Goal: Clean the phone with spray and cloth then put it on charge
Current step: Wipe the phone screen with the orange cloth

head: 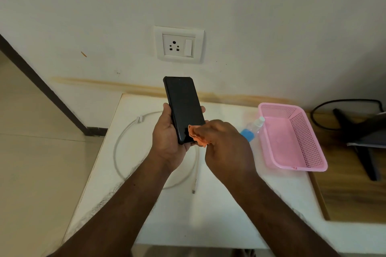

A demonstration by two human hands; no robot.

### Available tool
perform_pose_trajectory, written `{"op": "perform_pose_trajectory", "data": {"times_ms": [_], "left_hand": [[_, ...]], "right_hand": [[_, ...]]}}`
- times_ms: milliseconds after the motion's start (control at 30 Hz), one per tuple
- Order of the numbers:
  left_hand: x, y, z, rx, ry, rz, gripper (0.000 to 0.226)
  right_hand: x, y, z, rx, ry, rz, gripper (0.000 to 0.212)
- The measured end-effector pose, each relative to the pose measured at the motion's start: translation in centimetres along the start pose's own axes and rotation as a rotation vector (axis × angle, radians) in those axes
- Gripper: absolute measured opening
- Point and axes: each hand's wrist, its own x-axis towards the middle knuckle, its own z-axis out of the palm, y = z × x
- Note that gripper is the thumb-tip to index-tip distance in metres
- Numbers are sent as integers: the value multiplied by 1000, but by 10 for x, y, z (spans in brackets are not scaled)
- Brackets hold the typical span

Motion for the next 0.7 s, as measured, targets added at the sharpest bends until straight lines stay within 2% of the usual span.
{"op": "perform_pose_trajectory", "data": {"times_ms": [133, 233, 400, 500, 700], "left_hand": [[0, 0, 2, -63, -8, 28, 66], [-1, 1, 4, -25, -6, 44, 67], [-3, -5, 9, 28, 3, 56, 61], [-4, -7, 9, 5, 23, 59, 59], [-9, -1, 11, -48, 12, 13, 66]], "right_hand": [[-14, -5, 2, 50, 46, 31, 46], [-9, -7, -2, 90, 68, 57, 42], [12, -15, -6, 151, 14, 197, 32], [17, -25, -7, 152, -51, 267, 38], [3, -43, -8, 161, -118, 198, 43]]}}
